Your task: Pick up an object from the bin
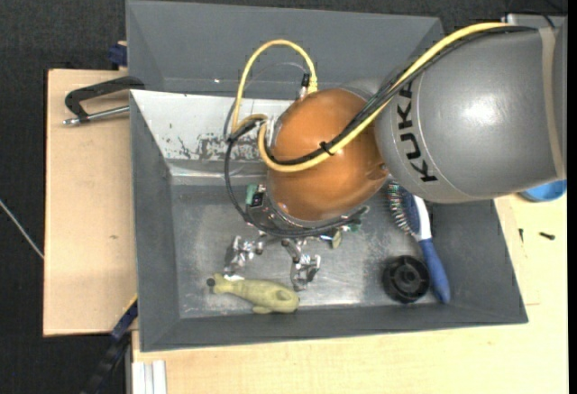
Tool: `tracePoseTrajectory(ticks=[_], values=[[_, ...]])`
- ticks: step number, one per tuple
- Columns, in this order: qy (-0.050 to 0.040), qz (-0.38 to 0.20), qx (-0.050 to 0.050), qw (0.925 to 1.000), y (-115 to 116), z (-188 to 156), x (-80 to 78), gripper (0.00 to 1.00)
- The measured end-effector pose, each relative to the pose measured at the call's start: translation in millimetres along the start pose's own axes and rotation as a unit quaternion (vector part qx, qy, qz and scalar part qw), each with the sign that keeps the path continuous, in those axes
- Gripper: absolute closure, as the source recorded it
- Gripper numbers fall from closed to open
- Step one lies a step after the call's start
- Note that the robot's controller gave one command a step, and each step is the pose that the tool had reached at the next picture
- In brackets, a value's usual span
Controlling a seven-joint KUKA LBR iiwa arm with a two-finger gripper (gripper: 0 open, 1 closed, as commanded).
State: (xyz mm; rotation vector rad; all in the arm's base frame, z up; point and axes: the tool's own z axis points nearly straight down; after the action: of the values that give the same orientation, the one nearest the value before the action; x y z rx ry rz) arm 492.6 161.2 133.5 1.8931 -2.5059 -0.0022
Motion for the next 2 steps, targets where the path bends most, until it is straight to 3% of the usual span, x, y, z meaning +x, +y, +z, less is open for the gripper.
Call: tracePoseTrajectory(ticks=[1, 2], values=[[-0.0024, -0.272, 0.002, 0.9622, 3.1, 6.8, -15.3, 0.0], [-0.0001, -0.424, 0.001, 0.9058, 11.9, 62.4, -36.4, 0.0]])
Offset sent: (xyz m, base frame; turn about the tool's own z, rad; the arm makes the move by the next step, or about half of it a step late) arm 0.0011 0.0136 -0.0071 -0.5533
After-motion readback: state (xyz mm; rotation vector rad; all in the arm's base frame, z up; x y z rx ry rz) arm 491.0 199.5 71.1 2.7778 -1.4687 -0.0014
